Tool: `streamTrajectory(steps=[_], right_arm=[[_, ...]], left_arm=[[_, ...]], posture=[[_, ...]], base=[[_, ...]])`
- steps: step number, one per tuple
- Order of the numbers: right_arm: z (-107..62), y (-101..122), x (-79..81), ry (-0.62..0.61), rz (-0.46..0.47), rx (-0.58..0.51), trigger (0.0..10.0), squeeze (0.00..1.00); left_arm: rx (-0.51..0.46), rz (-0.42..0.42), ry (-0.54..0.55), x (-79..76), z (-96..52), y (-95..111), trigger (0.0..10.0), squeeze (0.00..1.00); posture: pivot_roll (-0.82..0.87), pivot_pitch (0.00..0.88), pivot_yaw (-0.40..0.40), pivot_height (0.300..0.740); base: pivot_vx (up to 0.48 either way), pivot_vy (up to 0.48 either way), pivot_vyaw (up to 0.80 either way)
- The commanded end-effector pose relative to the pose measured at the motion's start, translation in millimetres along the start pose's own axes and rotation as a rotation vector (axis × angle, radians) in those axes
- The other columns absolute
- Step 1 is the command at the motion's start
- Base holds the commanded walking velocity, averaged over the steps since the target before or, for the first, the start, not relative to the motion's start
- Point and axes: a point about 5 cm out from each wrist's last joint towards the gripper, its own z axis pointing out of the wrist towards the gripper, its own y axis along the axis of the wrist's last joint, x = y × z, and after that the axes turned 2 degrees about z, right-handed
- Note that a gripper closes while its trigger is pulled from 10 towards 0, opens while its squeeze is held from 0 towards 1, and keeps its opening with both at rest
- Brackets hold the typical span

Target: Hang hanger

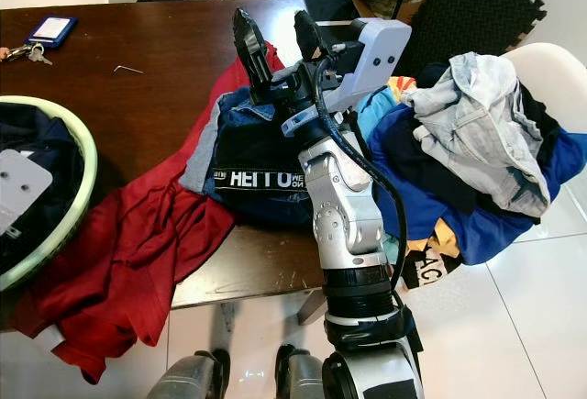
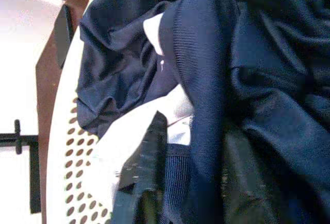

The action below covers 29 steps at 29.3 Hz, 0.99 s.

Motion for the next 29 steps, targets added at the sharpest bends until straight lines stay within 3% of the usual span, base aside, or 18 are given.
streamTrajectory(steps=[1, 10, 11, 12, 13, 14, 15, 18, 20, 21, 23, 25, 26, 27, 28, 29], right_arm=[[-2.8, -2.7, -1.6, -0.008, -0.007, 0.014, 10.0, 0.00], [-2.5, -1.8, -1.8, 0.000, -0.011, 0.014, 10.0, 0.00], [-2.3, -1.8, -1.6, 0.002, -0.011, 0.015, 10.0, 0.00], [-2.3, -1.8, -1.6, 0.002, -0.011, 0.015, 10.0, 0.00], [-1.5, -2.2, -0.7, 0.007, -0.010, 0.015, 10.0, 0.00], [-1.5, -2.2, -0.7, 0.007, -0.010, 0.015, 10.0, 0.00], [-0.8, -2.4, 0.1, 0.011, -0.010, 0.015, 10.0, 0.00], [-0.8, -2.4, 0.1, 0.011, -0.010, 0.015, 10.0, 0.00], [-0.2, -2.4, 0.4, 0.015, -0.010, 0.014, 10.0, 0.00], [-0.2, -2.4, 0.4, 0.015, -0.010, 0.014, 10.0, 0.00], [-0.4, -2.3, 0.0, 0.016, -0.012, 0.015, 10.0, 0.00], [-0.4, -2.3, 0.0, 0.016, -0.012, 0.015, 10.0, 0.00], [-0.5, -2.4, -0.2, 0.017, -0.013, 0.015, 10.0, 0.00], [-0.5, -2.4, -0.2, 0.017, -0.013, 0.015, 10.0, 0.00], [-0.2, -2.2, -0.2, 0.018, -0.014, 0.014, 10.0, 0.00], [-0.2, -2.2, -0.2, 0.018, -0.014, 0.014, 10.0, 0.00]], left_arm=[[0.021, -0.004, 0.019, -0.1, 3.3, -5.5, 0.0, 0.00], [-0.012, 0.002, 0.071, 1.1, 5.4, -2.5, 0.0, 0.00], [-0.038, 0.009, 0.098, 3.6, 5.0, 1.9, 3.4, 0.00], [-0.038, 0.009, 0.098, 3.6, 5.0, 1.9, 3.4, 0.00], [-0.123, 0.020, 0.183, 11.5, 3.5, 15.9, 8.0, 0.00], [-0.123, 0.020, 0.183, 11.5, 3.5, 15.9, 8.0, 0.00], [-0.220, 0.006, 0.303, 24.8, -0.3, 33.3, 10.0, 0.00], [-0.220, 0.006, 0.303, 24.8, -0.3, 33.3, 10.0, 0.00], [-0.362, -0.029, 0.510, 49.7, -10.4, 58.4, 10.0, 0.00], [-0.362, -0.029, 0.510, 49.7, -10.4, 58.4, 10.0, 0.00], [-0.466, -0.061, 0.632, 65.5, -21.1, 73.8, 10.0, 0.00], [-0.466, -0.061, 0.632, 65.5, -21.1, 73.8, 10.0, 0.00], [-0.533, -0.073, 0.689, 72.2, -28.8, 82.9, 10.0, 0.00], [-0.533, -0.073, 0.689, 72.2, -28.8, 82.9, 10.0, 0.00], [-0.611, -0.057, 0.782, 81.9, -40.8, 94.0, 10.0, 0.00], [-0.611, -0.057, 0.782, 81.9, -40.8, 94.0, 10.0, 0.00]], posture=[[0.12, 0.140, 0.053, 0.740], [0.12, 0.128, 0.041, 0.740], [0.12, 0.128, 0.041, 0.740], [0.12, 0.128, 0.041, 0.740], [0.12, 0.122, 0.041, 0.740], [0.12, 0.122, 0.041, 0.740], [0.11, 0.116, 0.040, 0.740], [0.11, 0.116, 0.040, 0.740], [0.11, 0.113, 0.040, 0.740], [0.11, 0.113, 0.040, 0.740], [0.11, 0.105, 0.039, 0.740], [0.11, 0.105, 0.039, 0.740], [0.11, 0.103, 0.039, 0.740], [0.11, 0.103, 0.039, 0.740], [0.11, 0.102, 0.038, 0.740], [0.11, 0.102, 0.038, 0.740]], base=[[0.000, 0.000, 0.00], [0.000, 0.000, 0.00], [0.000, 0.000, 0.00], [0.000, 0.000, 0.00], [0.000, 0.000, 0.00], [0.000, 0.000, 0.00], [0.000, 0.000, 0.00], [0.000, 0.000, 0.00], [0.000, 0.000, 0.00], [0.000, 0.000, 0.00], [0.000, 0.000, 0.00], [0.000, 0.000, 0.00], [0.000, 0.000, 0.00], [0.000, 0.000, 0.00], [0.000, 0.000, 0.00], [0.000, 0.000, 0.00]])
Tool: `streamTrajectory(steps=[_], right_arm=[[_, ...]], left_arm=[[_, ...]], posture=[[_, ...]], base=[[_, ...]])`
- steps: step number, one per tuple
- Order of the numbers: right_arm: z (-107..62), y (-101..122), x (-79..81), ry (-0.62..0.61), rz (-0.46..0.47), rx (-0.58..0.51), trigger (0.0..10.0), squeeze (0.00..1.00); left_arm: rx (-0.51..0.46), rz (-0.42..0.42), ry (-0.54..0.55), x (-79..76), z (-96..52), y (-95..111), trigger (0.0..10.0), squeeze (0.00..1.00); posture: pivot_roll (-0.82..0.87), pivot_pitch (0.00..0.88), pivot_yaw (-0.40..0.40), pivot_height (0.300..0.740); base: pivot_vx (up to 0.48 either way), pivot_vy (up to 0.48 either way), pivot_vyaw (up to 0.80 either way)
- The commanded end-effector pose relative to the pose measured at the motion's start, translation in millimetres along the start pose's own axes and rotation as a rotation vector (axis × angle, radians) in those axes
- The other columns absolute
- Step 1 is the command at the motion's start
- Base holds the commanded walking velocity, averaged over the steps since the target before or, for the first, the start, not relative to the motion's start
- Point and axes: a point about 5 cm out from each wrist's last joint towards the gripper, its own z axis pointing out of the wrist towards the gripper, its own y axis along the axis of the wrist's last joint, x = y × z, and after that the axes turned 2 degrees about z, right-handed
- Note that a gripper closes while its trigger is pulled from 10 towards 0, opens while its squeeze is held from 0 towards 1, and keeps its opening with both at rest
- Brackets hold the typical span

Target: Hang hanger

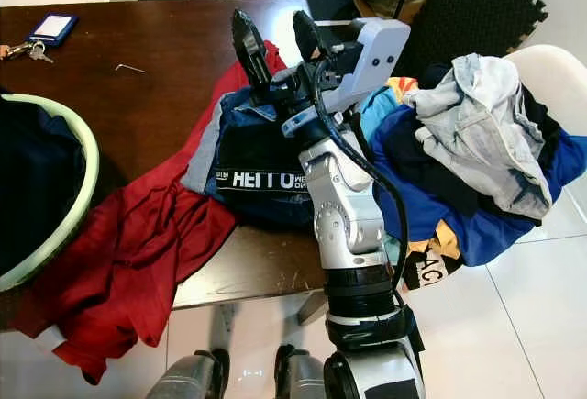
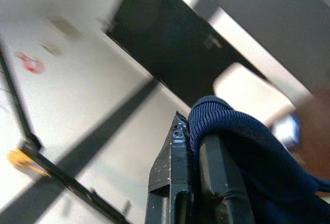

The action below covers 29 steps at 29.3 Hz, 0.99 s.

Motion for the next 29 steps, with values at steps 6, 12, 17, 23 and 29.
streamTrajectory(steps=[6, 12, 17, 23, 29], right_arm=[[1.7, -2.1, 1.5, 0.013, -0.003, 0.006, 10.0, 0.00], [3.3, -1.0, 1.0, 0.013, -0.006, 0.000, 10.0, 0.00], [4.3, -0.4, -0.6, 0.011, -0.010, -0.004, 10.0, 0.00], [5.5, 0.3, -1.5, 0.009, -0.012, -0.010, 10.0, 0.00], [5.0, -0.2, -0.6, 0.001, -0.014, -0.019, 10.0, 0.00]], left_arm=[[-0.272, 0.052, 0.232, 40.8, 25.8, 48.2, 10.0, 0.00], [-0.367, -0.002, 0.319, 57.7, 51.0, 71.0, 10.0, 0.00], [-0.558, -0.265, 0.381, 88.8, 84.8, 124.0, 10.0, 0.00], [-0.765, -0.580, 0.411, 131.8, 99.1, 173.8, 10.0, 0.00], [-0.731, -0.747, 0.060, 93.5, 110.7, 179.9, 10.0, 0.00]], posture=[[0.12, 0.097, 0.030, 0.740], [0.11, 0.088, 0.024, 0.740], [0.11, 0.072, 0.021, 0.740], [0.12, 0.067, 0.023, 0.740], [0.10, 0.071, 0.038, 0.740]], base=[[0.000, 0.000, 0.00], [0.000, 0.000, 0.00], [0.000, 0.000, 0.00], [0.000, 0.000, 0.00], [0.000, 0.000, 0.00]])
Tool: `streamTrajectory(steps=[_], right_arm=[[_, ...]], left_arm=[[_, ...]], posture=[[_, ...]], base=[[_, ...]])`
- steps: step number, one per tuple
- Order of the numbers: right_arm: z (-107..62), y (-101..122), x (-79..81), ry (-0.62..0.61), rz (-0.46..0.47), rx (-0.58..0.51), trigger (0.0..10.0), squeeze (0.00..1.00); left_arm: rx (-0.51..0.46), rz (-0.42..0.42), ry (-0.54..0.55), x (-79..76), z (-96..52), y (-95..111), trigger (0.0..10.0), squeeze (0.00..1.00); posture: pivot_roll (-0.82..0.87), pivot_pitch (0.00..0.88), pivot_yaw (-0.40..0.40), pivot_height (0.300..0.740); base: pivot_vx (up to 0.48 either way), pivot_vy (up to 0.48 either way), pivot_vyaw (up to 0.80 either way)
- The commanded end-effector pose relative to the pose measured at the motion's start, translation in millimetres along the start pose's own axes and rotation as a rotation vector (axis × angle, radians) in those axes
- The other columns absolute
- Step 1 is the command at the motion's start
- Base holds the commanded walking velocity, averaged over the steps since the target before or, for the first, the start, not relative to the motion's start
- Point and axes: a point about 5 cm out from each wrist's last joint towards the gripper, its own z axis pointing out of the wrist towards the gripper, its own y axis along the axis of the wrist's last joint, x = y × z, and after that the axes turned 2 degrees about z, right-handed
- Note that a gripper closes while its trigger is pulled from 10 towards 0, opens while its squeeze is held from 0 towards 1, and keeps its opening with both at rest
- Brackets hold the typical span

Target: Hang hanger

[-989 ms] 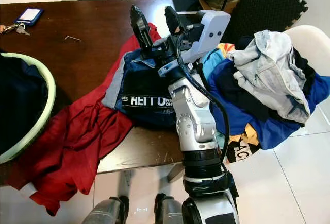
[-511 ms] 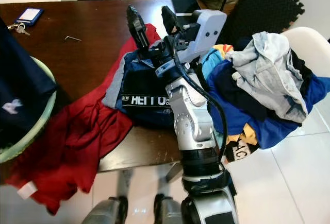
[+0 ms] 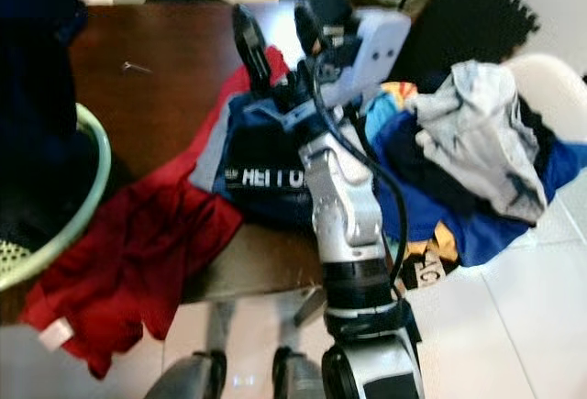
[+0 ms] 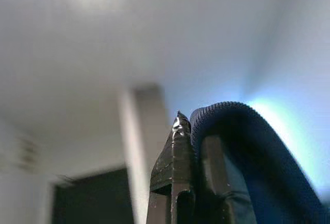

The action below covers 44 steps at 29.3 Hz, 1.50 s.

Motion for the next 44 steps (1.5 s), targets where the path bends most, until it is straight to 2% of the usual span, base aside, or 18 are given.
streamTrajectory(steps=[1, 4, 7, 8, 9, 10, 12, 14, 17, 20, 22, 26, 30, 32, 34, 39, 41, 44], right_arm=[[-3.0, -0.5, -2.1, -0.016, -0.006, -0.001, 10.0, 0.00], [-5.5, -0.4, -3.3, -0.020, -0.010, 0.004, 10.0, 0.00], [-6.9, -0.4, -4.0, -0.021, -0.013, 0.008, 10.0, 0.00], [-8.2, 0.0, -5.1, -0.024, -0.016, 0.010, 10.0, 0.00], [-8.2, 0.0, -5.1, -0.024, -0.016, 0.010, 10.0, 0.00], [-9.2, 0.6, -6.1, -0.028, -0.018, 0.010, 10.0, 0.00], [-9.2, 0.6, -6.1, -0.028, -0.018, 0.010, 10.0, 0.00], [-10.2, 0.0, -6.6, -0.032, -0.017, 0.013, 10.0, 0.00], [-11.1, -3.6, -5.2, -0.032, -0.016, 0.022, 10.0, 0.00], [-10.8, -5.3, -4.3, -0.030, -0.019, 0.028, 10.0, 0.00], [-9.1, -6.2, -3.4, -0.026, -0.026, 0.029, 10.0, 0.00], [-7.4, -4.2, -4.7, -0.032, -0.033, 0.018, 10.0, 0.00], [-7.4, -3.6, -5.4, -0.036, -0.034, 0.016, 10.0, 0.00], [-7.4, 1.8, -10.1, -0.072, -0.050, -0.008, 10.0, 0.00], [-7.7, 3.8, -12.6, -0.091, -0.054, -0.018, 10.0, 0.00], [-7.4, 5.8, -18.2, -0.138, -0.055, -0.040, 10.0, 0.00], [-6.0, 6.5, -18.9, -0.145, -0.060, -0.051, 10.0, 0.00], [-6.0, 6.5, -18.9, -0.145, -0.060, -0.051, 10.0, 0.00]], left_arm=[[0.126, 0.005, -0.093, -17.0, -18.9, -26.7, 10.0, 0.00], [0.232, 0.107, -0.177, -30.4, -46.9, -54.6, 10.0, 0.00], [0.291, 0.124, -0.240, -37.1, -61.3, -65.9, 10.0, 0.00], [0.346, 0.131, -0.314, -44.2, -79.2, -74.7, 10.0, 0.00], [0.346, 0.131, -0.314, -44.2, -79.2, -74.7, 10.0, 0.00], [0.401, 0.119, -0.406, -51.1, -101.4, -80.0, 10.0, 0.00], [0.401, 0.119, -0.406, -51.1, -101.4, -80.0, 10.0, 0.00], [0.473, 0.058, -0.516, -56.5, -134.6, -78.2, 10.0, 0.00], [0.515, 0.049, -0.478, -52.0, -152.1, -72.4, 10.0, 0.00], [0.525, 0.105, -0.411, -45.7, -152.1, -75.5, 10.0, 0.00], [0.512, 0.224, -0.262, -30.3, -135.9, -85.2, 10.0, 0.00], [0.398, 0.287, -0.154, -18.6, -109.2, -80.6, 10.0, 0.00], [0.366, 0.283, -0.155, -18.7, -104.5, -77.6, 10.0, 0.00], [0.307, 0.132, -0.216, -33.8, -97.4, -64.5, 10.0, 0.00], [0.274, 0.100, -0.240, -39.2, -95.7, -57.3, 10.0, 0.00], [0.032, 0.300, -0.222, -40.1, -72.4, -34.1, 10.0, 0.00], [-0.045, 0.307, -0.220, -42.8, -57.4, -28.5, 10.0, 0.00], [-0.045, 0.307, -0.220, -42.8, -57.4, -28.5, 10.0, 0.00]], posture=[[0.10, 0.076, 0.038, 0.740], [0.10, 0.083, 0.039, 0.740], [0.09, 0.085, 0.040, 0.740], [0.09, 0.092, 0.041, 0.740], [0.09, 0.092, 0.041, 0.740], [0.10, 0.102, 0.040, 0.740], [0.10, 0.102, 0.040, 0.740], [0.11, 0.112, 0.036, 0.740], [0.12, 0.112, 0.029, 0.740], [0.12, 0.109, 0.027, 0.740], [0.11, 0.103, 0.028, 0.740], [0.11, 0.098, 0.027, 0.740], [0.11, 0.098, 0.027, 0.740], [0.10, 0.093, 0.033, 0.740], [0.10, 0.093, 0.030, 0.740], [0.11, 0.090, 0.022, 0.740], [0.11, 0.084, 0.026, 0.740], [0.11, 0.084, 0.026, 0.740]], base=[[0.000, 0.000, 0.00], [0.000, 0.000, 0.00], [0.000, 0.000, 0.00], [0.000, 0.000, 0.00], [0.000, 0.000, 0.00], [0.000, 0.000, 0.00], [0.000, 0.000, 0.00], [0.000, 0.000, 0.00], [0.000, 0.000, 0.00], [0.000, 0.000, 0.00], [0.000, 0.000, 0.00], [0.000, 0.000, 0.00], [0.000, 0.000, 0.00], [0.000, 0.000, 0.00], [0.000, 0.000, 0.00], [0.000, 0.000, 0.00], [0.000, 0.000, 0.00], [0.000, 0.000, 0.00]])
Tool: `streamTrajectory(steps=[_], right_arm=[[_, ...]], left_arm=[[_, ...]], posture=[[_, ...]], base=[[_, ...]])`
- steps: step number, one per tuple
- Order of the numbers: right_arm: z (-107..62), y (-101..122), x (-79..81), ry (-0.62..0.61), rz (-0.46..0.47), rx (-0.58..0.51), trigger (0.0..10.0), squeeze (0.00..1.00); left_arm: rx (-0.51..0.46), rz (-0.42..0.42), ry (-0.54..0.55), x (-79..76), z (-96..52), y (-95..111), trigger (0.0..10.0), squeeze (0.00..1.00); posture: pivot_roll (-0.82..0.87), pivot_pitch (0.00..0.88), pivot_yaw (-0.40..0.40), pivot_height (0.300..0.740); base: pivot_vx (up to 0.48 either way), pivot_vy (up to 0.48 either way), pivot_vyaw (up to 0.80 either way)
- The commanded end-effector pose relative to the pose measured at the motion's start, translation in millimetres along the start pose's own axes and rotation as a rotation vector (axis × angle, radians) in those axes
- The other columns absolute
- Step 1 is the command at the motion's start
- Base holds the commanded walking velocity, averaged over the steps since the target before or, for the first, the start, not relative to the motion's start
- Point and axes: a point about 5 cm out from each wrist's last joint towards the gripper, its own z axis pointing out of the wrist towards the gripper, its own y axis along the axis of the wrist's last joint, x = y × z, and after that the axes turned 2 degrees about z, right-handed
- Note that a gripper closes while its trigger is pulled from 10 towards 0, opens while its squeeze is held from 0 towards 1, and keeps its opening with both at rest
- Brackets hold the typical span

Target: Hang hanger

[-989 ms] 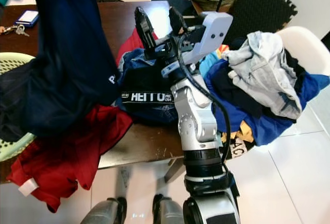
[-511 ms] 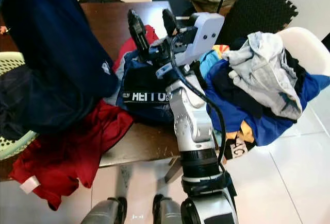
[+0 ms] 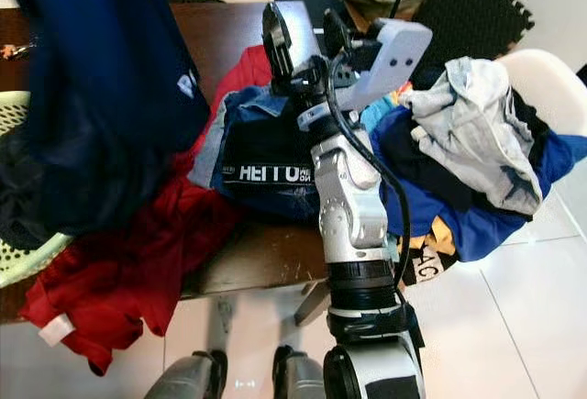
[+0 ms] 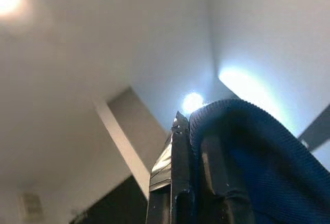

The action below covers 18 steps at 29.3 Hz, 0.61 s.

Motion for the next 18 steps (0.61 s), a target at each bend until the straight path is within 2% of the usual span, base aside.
streamTrajectory(steps=[1, 2, 3, 4, 5, 6, 8, 9, 13, 18], right_arm=[[0.6, 1.4, -1.3, -0.010, -0.005, -0.011, 10.0, 0.00], [1.7, 2.9, -2.0, -0.016, -0.008, -0.019, 10.0, 0.00], [1.7, 2.9, -2.0, -0.016, -0.008, -0.019, 10.0, 0.00], [2.2, 5.5, -4.3, -0.032, -0.008, -0.028, 10.0, 0.00], [2.2, 5.5, -4.3, -0.032, -0.008, -0.028, 10.0, 0.00], [1.8, 7.6, -7.0, -0.048, -0.010, -0.034, 10.0, 0.00], [1.8, 7.6, -7.0, -0.048, -0.010, -0.034, 10.0, 0.00], [1.0, 8.6, -9.2, -0.059, -0.012, -0.035, 10.0, 0.00], [0.2, 7.4, -10.8, -0.069, -0.008, -0.030, 10.0, 0.00], [1.5, 5.4, -8.9, -0.070, 0.000, -0.033, 10.0, 0.00]], left_arm=[[0.004, 0.006, -0.011, -3.2, -2.8, -1.9, 10.0, 0.00], [0.018, -0.069, -0.022, -7.0, 1.4, -3.0, 10.0, 0.00], [0.018, -0.069, -0.022, -7.0, 1.4, -3.0, 10.0, 0.00], [0.079, -0.216, -0.052, -19.1, -1.6, -6.4, 10.0, 0.00], [0.079, -0.216, -0.052, -19.1, -1.6, -6.4, 10.0, 0.00], [0.122, -0.328, -0.081, -30.4, -7.5, -6.8, 10.0, 0.00], [0.122, -0.328, -0.081, -30.4, -7.5, -6.8, 10.0, 0.00], [0.155, -0.412, -0.089, -37.4, -12.1, -6.9, 10.0, 0.00], [0.174, -0.467, -0.078, -41.6, -16.0, -5.9, 10.0, 0.00], [0.157, -0.462, -0.075, -44.2, -16.2, -5.6, 10.0, 0.00]], posture=[[0.11, 0.084, 0.026, 0.740], [0.11, 0.083, 0.034, 0.740], [0.11, 0.083, 0.034, 0.740], [0.09, 0.087, 0.037, 0.740], [0.09, 0.087, 0.037, 0.740], [0.10, 0.091, 0.035, 0.740], [0.10, 0.091, 0.035, 0.740], [0.10, 0.094, 0.033, 0.740], [0.11, 0.094, 0.032, 0.740], [0.10, 0.094, 0.036, 0.740]], base=[[0.000, 0.000, 0.00], [0.000, 0.000, 0.00], [0.000, 0.000, 0.00], [0.000, 0.000, -0.80], [0.000, 0.000, -0.80], [0.000, 0.000, -0.80], [0.000, 0.000, -0.80], [0.000, 0.000, -0.80], [0.000, 0.000, -0.80], [0.000, 0.000, -0.80]])
